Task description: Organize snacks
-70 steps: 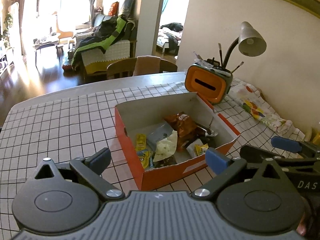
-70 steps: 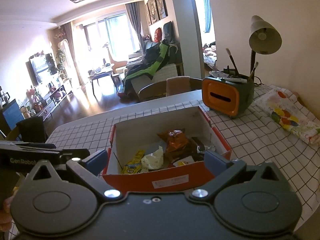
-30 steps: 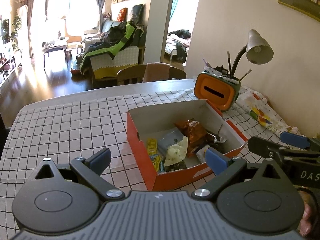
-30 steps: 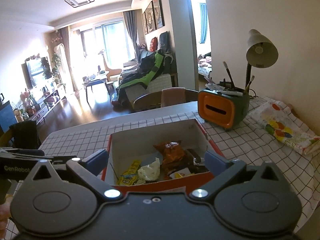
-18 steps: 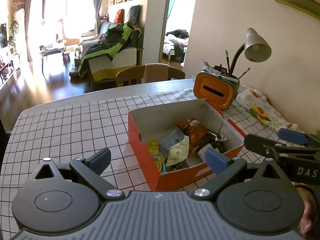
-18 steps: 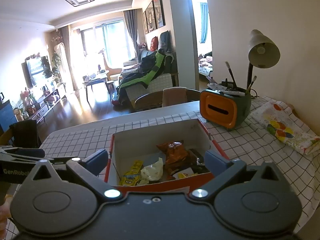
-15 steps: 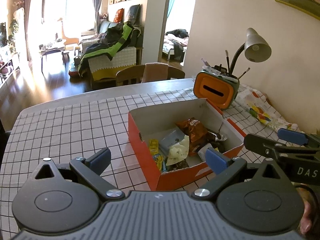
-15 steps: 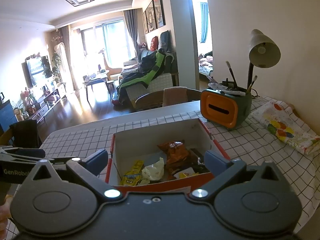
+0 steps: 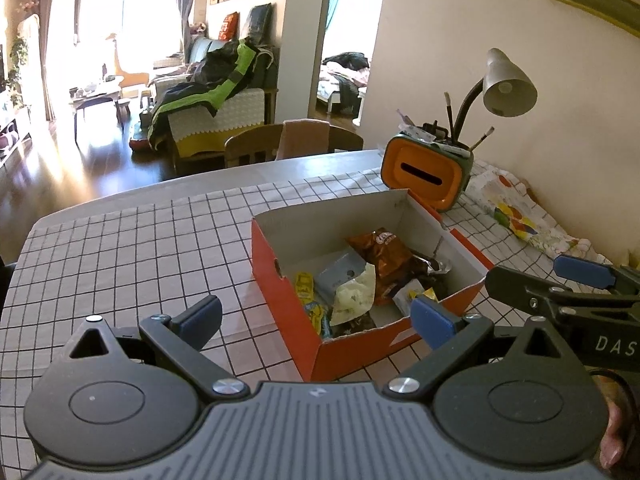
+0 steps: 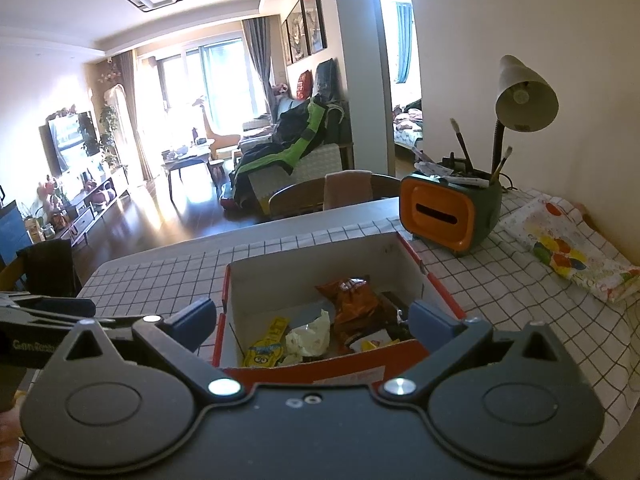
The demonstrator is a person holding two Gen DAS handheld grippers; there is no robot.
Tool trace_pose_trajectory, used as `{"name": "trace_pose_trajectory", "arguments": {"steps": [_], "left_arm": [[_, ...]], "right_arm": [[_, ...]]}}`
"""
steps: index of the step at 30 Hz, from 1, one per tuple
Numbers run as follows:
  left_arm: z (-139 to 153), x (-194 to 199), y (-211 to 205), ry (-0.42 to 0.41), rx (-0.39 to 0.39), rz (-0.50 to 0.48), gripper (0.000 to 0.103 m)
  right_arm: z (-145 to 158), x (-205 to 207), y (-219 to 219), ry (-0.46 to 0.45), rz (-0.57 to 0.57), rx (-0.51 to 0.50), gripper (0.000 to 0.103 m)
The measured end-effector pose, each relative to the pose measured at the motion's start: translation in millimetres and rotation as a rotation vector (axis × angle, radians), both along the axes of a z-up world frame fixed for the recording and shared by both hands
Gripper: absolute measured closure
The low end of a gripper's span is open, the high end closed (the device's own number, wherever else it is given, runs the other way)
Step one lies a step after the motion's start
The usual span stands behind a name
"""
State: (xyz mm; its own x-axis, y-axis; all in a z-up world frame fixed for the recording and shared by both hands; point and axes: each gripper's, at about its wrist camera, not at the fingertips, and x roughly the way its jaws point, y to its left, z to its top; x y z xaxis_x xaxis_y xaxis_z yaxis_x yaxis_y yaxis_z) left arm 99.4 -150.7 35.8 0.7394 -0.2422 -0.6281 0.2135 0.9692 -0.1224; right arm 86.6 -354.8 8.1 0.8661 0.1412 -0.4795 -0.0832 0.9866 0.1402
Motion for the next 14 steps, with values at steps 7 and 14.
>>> {"name": "trace_pose_trajectory", "arguments": {"steps": [7,14], "left_arm": [[-3.0,-0.2,1.8,0.012,-0.005,-0.017,0.002],[-3.7,-2.9,5.3,0.019,-0.006,-0.021,0.002]], "right_arm": [[-3.6,-3.3,0.1,0.012,-0.015,0.007,0.000],[-5.5,-6.0,1.0,0.015,-0.020,0.011,0.000]]}}
